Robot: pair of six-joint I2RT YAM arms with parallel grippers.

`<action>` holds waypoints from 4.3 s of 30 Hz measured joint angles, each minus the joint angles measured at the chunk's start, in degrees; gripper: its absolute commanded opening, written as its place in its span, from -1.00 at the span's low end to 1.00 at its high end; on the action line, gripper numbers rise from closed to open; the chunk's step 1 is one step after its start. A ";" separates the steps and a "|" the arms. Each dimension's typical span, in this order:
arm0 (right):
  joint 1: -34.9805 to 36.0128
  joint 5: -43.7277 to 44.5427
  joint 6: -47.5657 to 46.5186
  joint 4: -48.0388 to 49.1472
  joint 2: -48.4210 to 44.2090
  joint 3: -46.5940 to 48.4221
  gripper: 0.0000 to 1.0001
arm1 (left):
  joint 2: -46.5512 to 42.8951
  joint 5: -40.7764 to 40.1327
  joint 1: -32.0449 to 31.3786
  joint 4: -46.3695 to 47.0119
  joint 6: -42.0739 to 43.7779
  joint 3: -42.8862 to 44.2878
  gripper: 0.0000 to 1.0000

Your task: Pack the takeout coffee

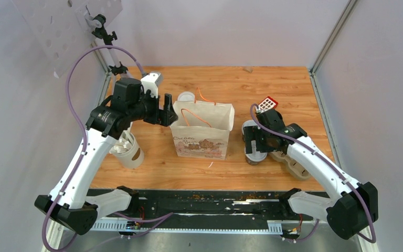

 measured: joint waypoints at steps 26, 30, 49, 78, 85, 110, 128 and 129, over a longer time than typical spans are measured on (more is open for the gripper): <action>3.04 3.78 -1.01 -0.74 2.10 1.90 0.71 | 0.00 -0.28 0.00 -0.22 0.42 0.00 0.80; 3.56 4.57 -1.20 -0.74 2.38 1.90 0.70 | 0.00 -0.39 0.00 -0.22 0.48 -0.02 0.79; 5.05 6.43 -1.38 -0.74 3.98 2.10 0.67 | -0.17 -0.46 0.00 -0.24 0.76 -0.13 0.74; 5.05 5.25 -1.25 -5.92 0.85 10.21 0.36 | 0.22 -0.46 0.00 -2.99 1.05 1.01 0.52; 5.05 5.29 -1.66 -8.92 -3.13 24.17 0.36 | 2.40 -1.53 0.00 -2.40 1.51 1.01 0.42; 6.56 -13.25 -4.81 8.46 -6.12 33.92 0.35 | 12.24 1.70 0.00 6.54 4.02 4.48 -1.00; 24.35 -6.84 -12.35 8.72 1.81 33.38 0.35 | 3.08 5.42 0.00 18.91 1.97 -5.31 -1.00; 24.94 -6.56 -12.79 8.70 1.95 33.40 0.35 | 2.80 5.07 0.00 19.39 1.18 -5.44 -1.00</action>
